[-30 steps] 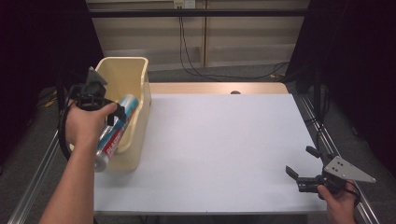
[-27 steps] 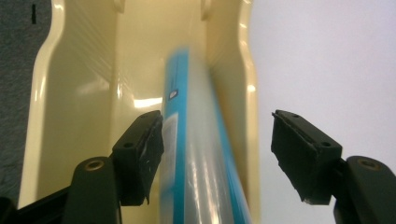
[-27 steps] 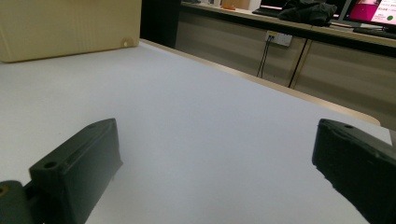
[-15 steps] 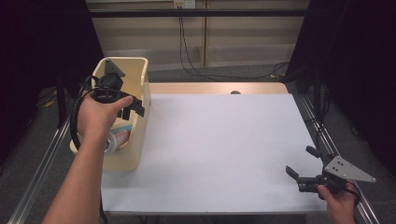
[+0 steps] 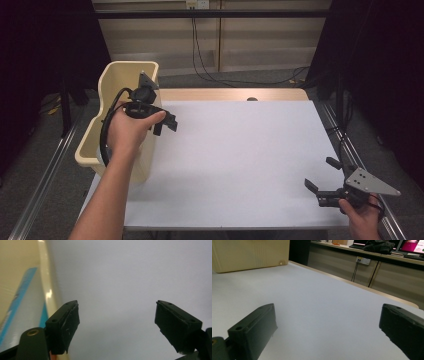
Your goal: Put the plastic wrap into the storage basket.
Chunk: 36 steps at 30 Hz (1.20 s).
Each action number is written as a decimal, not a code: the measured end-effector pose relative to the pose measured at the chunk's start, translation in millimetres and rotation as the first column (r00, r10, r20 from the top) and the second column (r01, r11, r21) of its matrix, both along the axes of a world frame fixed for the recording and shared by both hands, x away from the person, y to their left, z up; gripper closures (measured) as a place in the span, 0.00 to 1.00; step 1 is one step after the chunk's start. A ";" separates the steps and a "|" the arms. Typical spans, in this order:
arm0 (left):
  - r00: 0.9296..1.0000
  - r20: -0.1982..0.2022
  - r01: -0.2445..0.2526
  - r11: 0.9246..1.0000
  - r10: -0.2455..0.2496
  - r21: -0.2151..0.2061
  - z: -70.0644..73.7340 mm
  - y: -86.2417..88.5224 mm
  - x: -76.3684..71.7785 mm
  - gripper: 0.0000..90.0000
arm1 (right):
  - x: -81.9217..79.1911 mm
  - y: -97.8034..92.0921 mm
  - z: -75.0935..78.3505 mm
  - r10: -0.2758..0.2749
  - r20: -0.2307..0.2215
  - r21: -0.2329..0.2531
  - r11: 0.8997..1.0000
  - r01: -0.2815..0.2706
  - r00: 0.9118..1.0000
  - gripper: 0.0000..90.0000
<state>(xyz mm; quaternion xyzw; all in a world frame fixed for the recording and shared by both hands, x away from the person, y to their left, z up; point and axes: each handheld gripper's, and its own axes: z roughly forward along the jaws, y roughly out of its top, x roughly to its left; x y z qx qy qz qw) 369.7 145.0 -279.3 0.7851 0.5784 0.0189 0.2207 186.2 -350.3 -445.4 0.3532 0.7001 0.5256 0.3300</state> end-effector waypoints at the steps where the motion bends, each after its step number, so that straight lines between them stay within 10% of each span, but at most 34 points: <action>1: 1.000 0.001 0.001 1.000 -0.001 -0.001 -1.3 -2.2 -0.8 0.21 | 0.2 0.6 0.0 0.001 0.001 -0.004 1.000 -0.001 1.000 0.00; 36: 0.994 0.005 0.106 0.994 -0.107 0.023 -111.7 -39.8 -26.0 0.14 | 0.9 3.1 -2.5 0.019 -0.009 -0.019 1.000 -0.019 1.000 0.00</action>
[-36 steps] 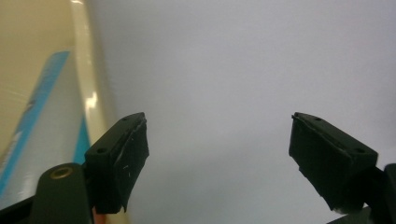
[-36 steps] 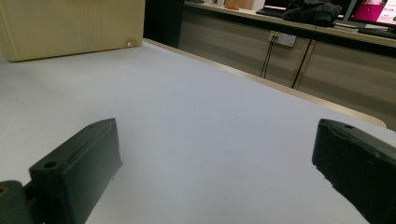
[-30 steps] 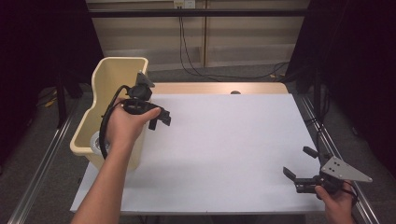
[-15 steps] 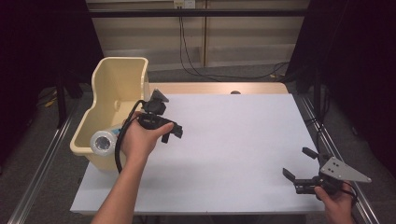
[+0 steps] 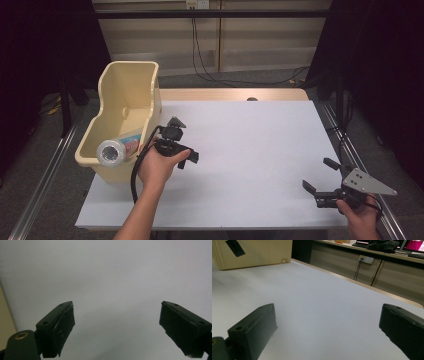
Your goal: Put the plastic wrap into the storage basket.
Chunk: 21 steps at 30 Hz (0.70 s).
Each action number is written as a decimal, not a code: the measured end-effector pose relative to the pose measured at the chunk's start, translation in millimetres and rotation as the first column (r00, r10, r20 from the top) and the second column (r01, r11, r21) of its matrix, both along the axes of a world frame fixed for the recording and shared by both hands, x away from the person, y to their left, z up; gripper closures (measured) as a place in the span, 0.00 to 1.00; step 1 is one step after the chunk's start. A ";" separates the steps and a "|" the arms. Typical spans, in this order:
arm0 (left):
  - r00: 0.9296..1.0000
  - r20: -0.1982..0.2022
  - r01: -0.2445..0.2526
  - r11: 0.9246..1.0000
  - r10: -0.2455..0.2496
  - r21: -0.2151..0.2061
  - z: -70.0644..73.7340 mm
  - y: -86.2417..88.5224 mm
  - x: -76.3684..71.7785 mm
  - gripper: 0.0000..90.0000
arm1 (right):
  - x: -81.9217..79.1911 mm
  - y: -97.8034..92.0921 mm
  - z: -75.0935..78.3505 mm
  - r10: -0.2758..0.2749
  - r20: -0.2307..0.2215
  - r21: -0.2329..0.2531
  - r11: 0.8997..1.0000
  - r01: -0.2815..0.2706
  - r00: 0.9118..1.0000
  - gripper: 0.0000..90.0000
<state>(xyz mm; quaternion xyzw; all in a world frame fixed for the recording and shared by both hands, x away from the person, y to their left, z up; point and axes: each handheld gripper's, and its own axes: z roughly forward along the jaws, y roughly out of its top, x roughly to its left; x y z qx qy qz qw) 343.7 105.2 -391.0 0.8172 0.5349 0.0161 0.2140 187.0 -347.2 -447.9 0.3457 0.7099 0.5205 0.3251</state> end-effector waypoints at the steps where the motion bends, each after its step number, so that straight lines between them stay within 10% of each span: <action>1: 1.000 0.025 0.019 1.000 -0.019 -0.008 -3.5 0.7 -1.2 0.14 | 0.1 0.0 -0.2 0.001 0.000 -0.001 1.000 -0.001 1.000 0.01; 6: 0.999 0.032 0.007 1.000 -0.006 -0.029 -22.2 2.5 -8.8 0.15 | 0.4 -0.2 -0.3 0.001 0.000 -0.002 1.000 -0.001 1.000 0.01; 11: 0.987 0.163 0.021 0.996 -0.006 -0.085 -34.2 6.4 -20.4 0.17 | 0.5 0.1 -0.7 0.005 -0.001 -0.005 1.000 -0.005 1.000 0.01; 17: 0.942 0.335 0.052 0.992 -0.010 -0.117 -41.6 10.4 -33.4 0.16 | 0.8 1.6 -0.7 0.007 -0.002 -0.008 1.000 -0.007 1.000 0.01; 21: 0.888 0.458 0.058 0.984 0.027 -0.170 -45.6 14.5 -41.6 0.15 | 0.7 2.7 -1.0 0.011 -0.001 -0.011 1.000 -0.011 1.000 0.01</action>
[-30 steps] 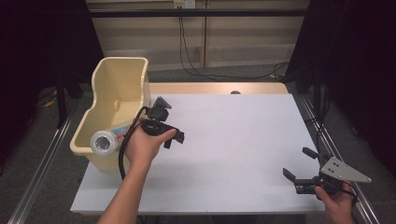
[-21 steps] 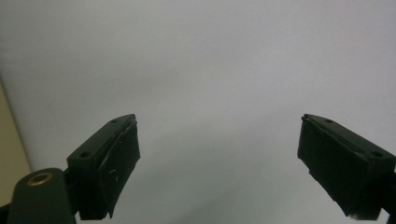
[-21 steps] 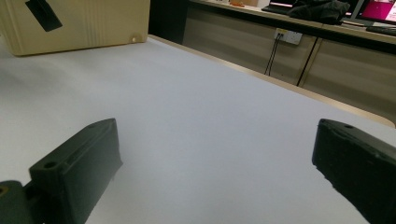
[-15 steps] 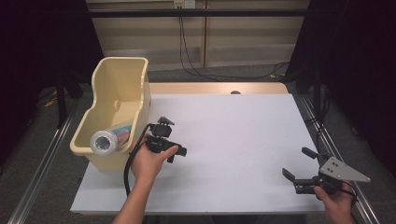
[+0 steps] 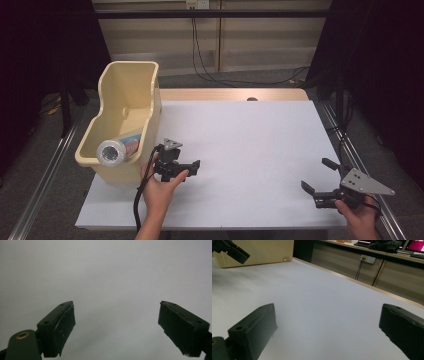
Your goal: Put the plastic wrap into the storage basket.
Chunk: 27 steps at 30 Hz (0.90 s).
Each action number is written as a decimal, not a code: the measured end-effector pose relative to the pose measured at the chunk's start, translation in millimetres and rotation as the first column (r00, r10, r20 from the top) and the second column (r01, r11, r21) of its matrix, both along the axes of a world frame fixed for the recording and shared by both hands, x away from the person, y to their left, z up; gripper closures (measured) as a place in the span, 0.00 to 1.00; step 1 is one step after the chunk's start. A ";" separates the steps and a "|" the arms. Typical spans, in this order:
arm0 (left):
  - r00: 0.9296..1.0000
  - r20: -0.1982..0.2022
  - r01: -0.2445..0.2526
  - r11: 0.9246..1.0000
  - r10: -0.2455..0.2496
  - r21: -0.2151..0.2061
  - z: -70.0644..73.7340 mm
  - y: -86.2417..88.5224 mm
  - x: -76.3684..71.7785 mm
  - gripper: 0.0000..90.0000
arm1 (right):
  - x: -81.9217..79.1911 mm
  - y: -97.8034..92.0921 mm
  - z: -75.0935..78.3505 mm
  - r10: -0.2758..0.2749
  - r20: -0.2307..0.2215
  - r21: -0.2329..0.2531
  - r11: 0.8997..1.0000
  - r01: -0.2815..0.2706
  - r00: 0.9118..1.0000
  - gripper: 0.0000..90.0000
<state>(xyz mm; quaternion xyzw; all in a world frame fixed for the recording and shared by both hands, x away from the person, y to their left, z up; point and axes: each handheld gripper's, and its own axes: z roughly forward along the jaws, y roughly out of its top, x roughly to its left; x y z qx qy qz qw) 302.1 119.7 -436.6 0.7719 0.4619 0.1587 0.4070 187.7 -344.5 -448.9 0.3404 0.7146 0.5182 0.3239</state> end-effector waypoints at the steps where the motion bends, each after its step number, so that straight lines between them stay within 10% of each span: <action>1: 0.999 0.042 -0.008 1.000 0.008 -0.011 -0.8 0.9 -2.7 0.15 | 0.1 0.2 -0.3 0.001 -0.004 -0.001 1.000 -0.001 1.000 0.01; 8: 0.966 0.256 -0.035 0.999 0.041 -0.025 -9.5 5.0 -15.5 0.13 | 1.2 1.6 -1.0 0.006 -0.006 -0.002 1.000 -0.006 1.000 0.01; 19: 0.947 0.313 -0.053 0.996 0.074 -0.073 -9.4 8.3 -20.2 0.11 | 3.3 2.4 -2.9 0.016 -0.025 0.013 1.000 -0.016 1.000 0.01; 27: 0.946 0.313 -0.050 0.993 0.082 -0.107 -9.1 10.8 -22.4 0.10 | 5.3 5.0 -4.8 0.023 -0.036 0.009 1.000 -0.023 0.999 0.00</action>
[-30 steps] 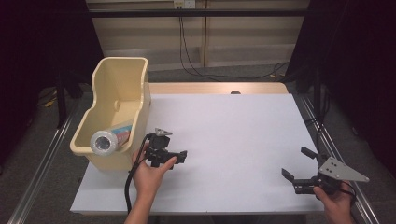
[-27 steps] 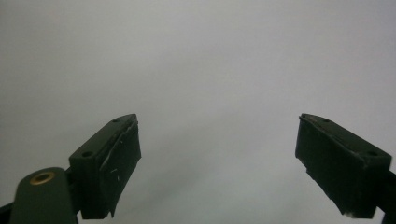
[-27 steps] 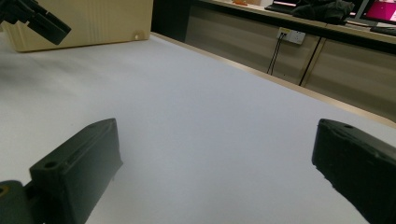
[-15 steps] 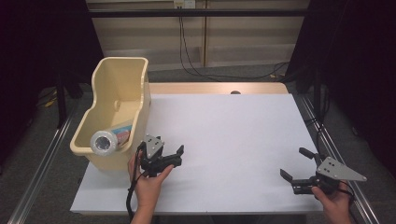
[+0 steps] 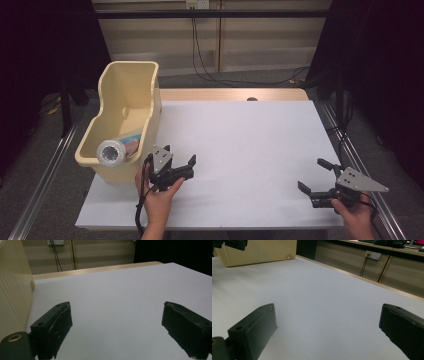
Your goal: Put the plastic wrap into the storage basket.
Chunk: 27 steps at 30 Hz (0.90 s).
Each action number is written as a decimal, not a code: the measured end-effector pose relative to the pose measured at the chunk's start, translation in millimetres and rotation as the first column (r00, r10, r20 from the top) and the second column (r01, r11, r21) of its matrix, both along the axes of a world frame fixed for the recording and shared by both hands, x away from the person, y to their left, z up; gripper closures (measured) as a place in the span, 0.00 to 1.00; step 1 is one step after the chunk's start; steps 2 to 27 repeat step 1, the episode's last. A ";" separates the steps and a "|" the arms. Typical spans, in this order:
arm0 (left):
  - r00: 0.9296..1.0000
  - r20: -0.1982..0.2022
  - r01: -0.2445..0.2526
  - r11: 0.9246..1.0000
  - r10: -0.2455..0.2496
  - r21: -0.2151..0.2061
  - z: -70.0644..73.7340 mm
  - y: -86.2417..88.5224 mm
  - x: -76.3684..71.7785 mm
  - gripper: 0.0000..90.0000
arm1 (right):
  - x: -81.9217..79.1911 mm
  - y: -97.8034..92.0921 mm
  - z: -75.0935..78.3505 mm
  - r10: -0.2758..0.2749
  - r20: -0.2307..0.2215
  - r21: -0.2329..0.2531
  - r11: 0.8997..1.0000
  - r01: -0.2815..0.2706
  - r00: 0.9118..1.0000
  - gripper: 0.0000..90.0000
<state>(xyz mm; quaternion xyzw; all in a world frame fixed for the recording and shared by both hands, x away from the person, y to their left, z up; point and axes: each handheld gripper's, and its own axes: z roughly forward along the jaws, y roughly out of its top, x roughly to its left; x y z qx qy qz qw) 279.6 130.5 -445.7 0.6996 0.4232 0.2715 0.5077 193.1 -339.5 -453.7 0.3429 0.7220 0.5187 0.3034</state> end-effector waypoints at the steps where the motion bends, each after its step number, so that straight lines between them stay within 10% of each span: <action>1: 1.000 0.002 -0.002 1.000 0.002 0.003 0.1 0.2 -0.4 0.10 | 0.2 0.2 -0.1 0.001 0.000 0.000 1.000 -0.001 1.000 0.00; 27: 1.000 0.002 -0.002 1.000 0.002 0.003 0.1 0.2 -0.4 0.10 | 0.2 0.2 -0.1 0.001 0.000 0.000 1.000 -0.001 1.000 0.00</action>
